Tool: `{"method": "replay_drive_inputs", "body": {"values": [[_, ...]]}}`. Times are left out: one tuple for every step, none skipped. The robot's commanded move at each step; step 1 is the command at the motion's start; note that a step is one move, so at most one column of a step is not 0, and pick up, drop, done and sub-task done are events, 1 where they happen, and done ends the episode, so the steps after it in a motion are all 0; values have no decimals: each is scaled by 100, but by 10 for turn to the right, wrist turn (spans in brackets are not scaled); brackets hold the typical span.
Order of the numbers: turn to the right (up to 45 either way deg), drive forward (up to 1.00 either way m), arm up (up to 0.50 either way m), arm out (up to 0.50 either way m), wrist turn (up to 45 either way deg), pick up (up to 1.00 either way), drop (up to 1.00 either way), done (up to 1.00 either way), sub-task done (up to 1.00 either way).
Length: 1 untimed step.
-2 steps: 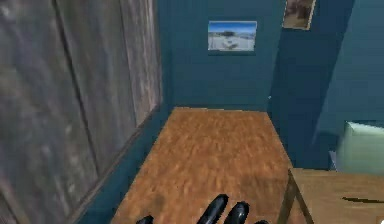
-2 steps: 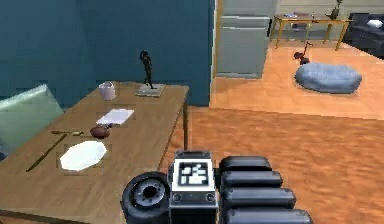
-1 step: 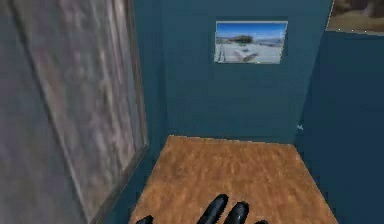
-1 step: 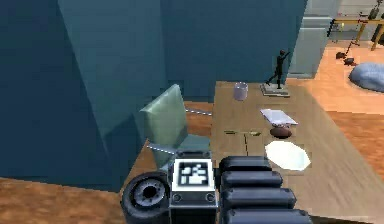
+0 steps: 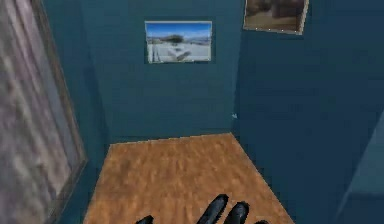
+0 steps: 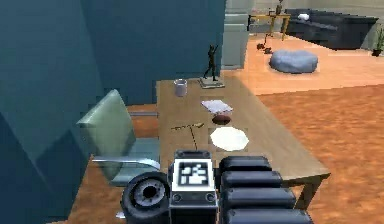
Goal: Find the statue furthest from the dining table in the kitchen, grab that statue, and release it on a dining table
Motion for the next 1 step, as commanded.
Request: {"method": "replay_drive_inputs", "body": {"values": [[0, 15, 0, 0, 0, 0, 0, 0, 0]]}}
